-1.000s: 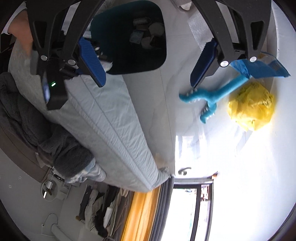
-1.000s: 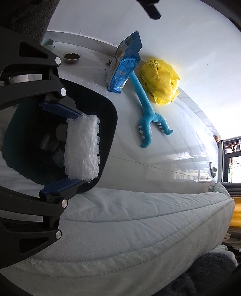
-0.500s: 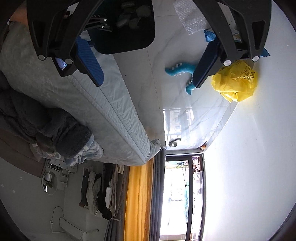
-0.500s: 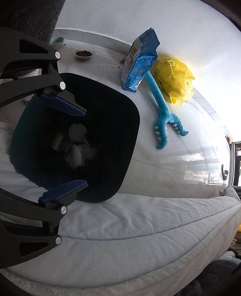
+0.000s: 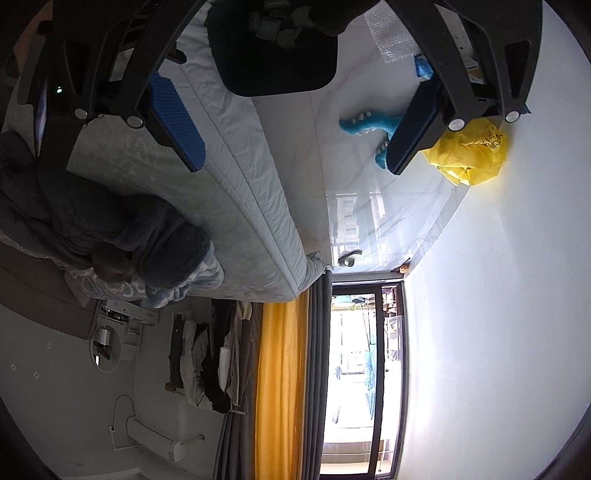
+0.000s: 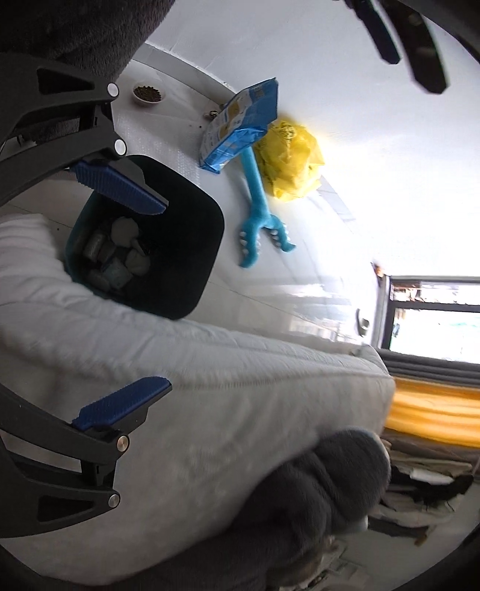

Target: Collect trash

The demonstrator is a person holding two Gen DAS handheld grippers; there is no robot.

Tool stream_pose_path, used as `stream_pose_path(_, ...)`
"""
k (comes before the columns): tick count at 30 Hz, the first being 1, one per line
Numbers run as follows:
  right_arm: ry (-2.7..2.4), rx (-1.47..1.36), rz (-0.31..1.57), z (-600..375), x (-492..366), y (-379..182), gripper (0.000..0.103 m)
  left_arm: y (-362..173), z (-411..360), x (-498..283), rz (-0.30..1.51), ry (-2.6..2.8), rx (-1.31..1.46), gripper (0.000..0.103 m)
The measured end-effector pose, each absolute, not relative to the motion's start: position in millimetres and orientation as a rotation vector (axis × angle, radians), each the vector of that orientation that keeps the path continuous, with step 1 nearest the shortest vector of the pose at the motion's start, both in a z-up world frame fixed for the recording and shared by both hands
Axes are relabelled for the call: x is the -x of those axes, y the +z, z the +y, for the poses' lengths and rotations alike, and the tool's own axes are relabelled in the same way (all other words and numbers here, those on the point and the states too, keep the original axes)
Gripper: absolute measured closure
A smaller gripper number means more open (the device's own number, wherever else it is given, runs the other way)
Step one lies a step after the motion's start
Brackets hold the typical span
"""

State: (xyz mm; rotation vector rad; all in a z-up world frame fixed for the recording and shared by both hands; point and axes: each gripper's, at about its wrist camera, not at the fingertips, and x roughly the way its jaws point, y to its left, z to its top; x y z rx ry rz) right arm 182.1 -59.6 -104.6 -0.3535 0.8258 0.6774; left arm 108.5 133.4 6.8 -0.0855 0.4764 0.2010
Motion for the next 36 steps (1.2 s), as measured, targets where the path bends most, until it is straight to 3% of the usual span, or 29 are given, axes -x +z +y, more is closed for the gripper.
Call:
stream_pose_path(6, 0.583, 0.287, 0.713, -123.5, -159.7, -57.3, 0.004, 22.5, 104.3, -80.0, 0.411, 0.153, 0.055, 0.003)
stream_pose_path(16, 0.352, 0.114, 0.496, -258.6, -106.4, 17.8, 0.003, 11.8, 78.5, -54.3, 0.408, 0.103, 0.036, 0.003)
stream_pose_path(24, 0.228, -0.015, 0.471, -332.8, -67.1, 8.1, 0.003, -4.1, 56.3, -38.3, 0.427, 0.042, -0.032, 0.003)
stream_pose_path(36, 0.249, -0.004, 0.471, -348.5, -40.9, -11.6, 0.003, -20.5, 32.0, -22.5, 0.413, 0.065, -0.090, 0.003)
